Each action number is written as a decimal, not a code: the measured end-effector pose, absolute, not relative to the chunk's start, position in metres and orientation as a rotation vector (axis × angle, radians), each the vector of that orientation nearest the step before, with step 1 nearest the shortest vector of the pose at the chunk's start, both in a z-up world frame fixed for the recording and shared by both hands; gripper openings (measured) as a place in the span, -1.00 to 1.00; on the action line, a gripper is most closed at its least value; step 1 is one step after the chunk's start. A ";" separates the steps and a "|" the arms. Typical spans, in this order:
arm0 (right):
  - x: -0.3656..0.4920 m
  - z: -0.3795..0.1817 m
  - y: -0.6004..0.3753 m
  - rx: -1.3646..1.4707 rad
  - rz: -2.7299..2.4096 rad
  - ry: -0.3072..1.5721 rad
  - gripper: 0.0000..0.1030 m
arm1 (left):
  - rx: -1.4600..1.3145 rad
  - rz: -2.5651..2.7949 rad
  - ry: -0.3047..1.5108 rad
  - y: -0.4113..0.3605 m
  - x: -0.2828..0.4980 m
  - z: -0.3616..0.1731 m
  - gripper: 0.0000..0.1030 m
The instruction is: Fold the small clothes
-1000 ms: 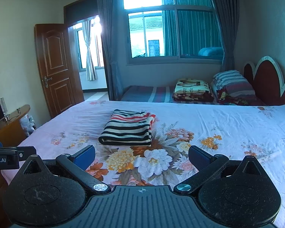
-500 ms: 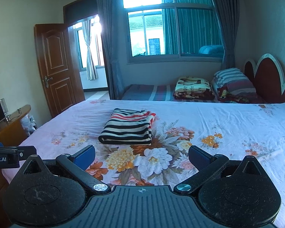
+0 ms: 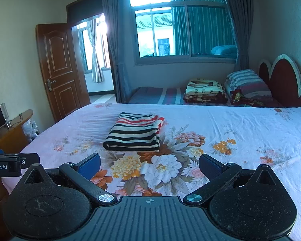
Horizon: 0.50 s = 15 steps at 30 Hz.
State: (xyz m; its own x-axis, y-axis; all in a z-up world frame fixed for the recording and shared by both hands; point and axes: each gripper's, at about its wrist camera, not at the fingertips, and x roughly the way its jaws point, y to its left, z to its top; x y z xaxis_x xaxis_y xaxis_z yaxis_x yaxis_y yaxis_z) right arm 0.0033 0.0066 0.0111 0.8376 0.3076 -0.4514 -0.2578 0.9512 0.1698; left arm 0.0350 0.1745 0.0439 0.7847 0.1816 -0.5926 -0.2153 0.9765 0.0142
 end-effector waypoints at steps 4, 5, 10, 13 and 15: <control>0.006 0.010 0.006 0.099 0.305 0.499 1.00 | -0.053 0.218 0.632 0.174 0.036 0.043 0.99; 0.006 0.010 0.006 0.099 0.305 0.500 1.00 | -0.053 0.220 0.632 0.174 0.036 0.042 0.99; 0.010 0.010 0.007 0.094 0.309 0.501 1.00 | -0.052 0.220 0.632 0.175 0.037 0.042 0.99; 0.010 0.010 0.007 0.094 0.310 0.501 1.00 | -0.052 0.219 0.633 0.174 0.038 0.041 0.99; 0.011 0.010 0.007 0.093 0.311 0.503 1.00 | -0.054 0.218 0.633 0.174 0.038 0.041 0.99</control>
